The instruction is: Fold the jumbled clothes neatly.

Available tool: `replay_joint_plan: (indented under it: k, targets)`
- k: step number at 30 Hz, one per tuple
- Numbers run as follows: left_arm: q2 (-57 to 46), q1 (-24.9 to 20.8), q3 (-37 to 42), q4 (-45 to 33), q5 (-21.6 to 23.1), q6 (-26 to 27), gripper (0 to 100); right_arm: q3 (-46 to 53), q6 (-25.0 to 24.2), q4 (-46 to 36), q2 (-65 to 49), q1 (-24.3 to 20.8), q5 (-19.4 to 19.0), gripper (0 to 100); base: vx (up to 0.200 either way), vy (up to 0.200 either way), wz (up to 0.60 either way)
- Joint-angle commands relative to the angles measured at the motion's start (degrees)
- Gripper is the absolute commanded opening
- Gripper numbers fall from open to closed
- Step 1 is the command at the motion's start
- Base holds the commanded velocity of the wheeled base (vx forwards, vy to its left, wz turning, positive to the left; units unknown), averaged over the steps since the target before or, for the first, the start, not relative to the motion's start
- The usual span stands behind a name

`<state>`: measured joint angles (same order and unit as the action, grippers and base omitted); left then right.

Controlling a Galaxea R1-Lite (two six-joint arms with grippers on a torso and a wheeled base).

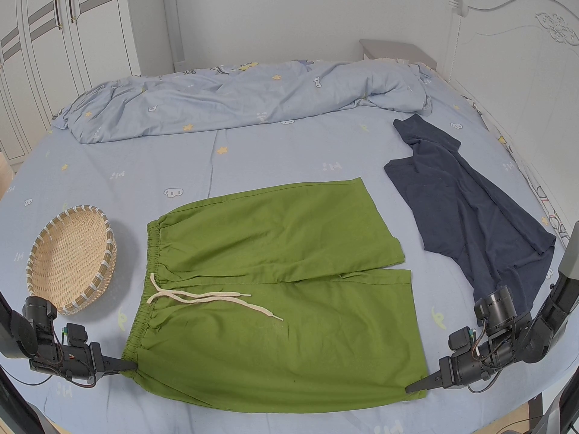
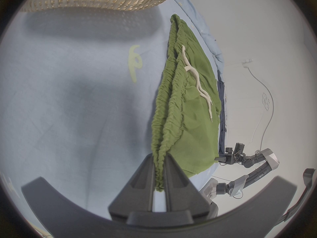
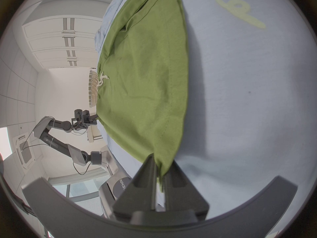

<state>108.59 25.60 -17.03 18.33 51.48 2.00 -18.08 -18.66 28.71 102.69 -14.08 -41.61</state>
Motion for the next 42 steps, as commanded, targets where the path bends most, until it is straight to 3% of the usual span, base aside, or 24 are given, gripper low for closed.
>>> replay_joint_plan:
  k: [1,6,10,17,27,33,36,37,39,40,42]
  targets:
    - [0.13,0.59,-0.11,0.03,-0.06,0.02,0,1.64,2.05,0.30,-0.21,3.36,-0.05,0,0.000,0.000,0.00]
    - [-0.84,1.29,0.51,-0.05,-0.24,0.02,0,2.87,5.13,0.21,-0.74,3.36,0.39,0,0.000,0.000,0.00]
    - [-4.79,3.05,4.20,-0.67,-0.50,0.29,0,5.42,5.30,-1.90,-7.42,-1.65,0.47,0,0.000,0.000,0.00]
    - [-7.43,8.06,8.68,-0.67,-1.03,0.64,0,10.26,5.74,-4.10,-11.38,-4.64,0.47,0,0.000,0.000,0.00]
    - [-10.86,8.15,12.55,-0.32,-1.30,0.73,0,13.68,5.66,-3.84,-15.51,-4.20,0.56,0,0.000,0.000,0.00]
    - [-15.96,7.27,8.68,-1.37,-1.30,0.55,0,3.93,3.37,-8.85,-21.48,-1.65,0.56,0,0.000,0.000,0.00]
    - [-17.80,6.30,3.85,-4.98,-1.38,-0.07,0,-12.51,2.76,-24.67,-24.12,-0.25,1.09,0,0.000,0.000,0.00]
    - [-18.15,5.95,2.35,-6.38,-1.38,-0.59,0,-16.20,2.93,-27.48,-24.03,-0.25,2.50,0,0.000,0.000,0.00]
    - [-19.56,4.72,-2.13,-10.60,-1.38,-3.23,0,-24.28,3.02,-30.20,-23.77,-0.86,10.32,0,0.000,0.000,0.00]
    - [-19.91,4.28,-3.54,-11.83,-1.38,-4.28,0,-26.13,2.84,-30.20,-23.50,-1.12,12.25,0,0.000,0.000,0.00]
    - [-19.91,4.28,-3.54,-11.83,-1.38,-4.28,0,-26.13,2.84,-30.20,-23.50,-1.12,12.25,0,0.000,0.000,0.00]
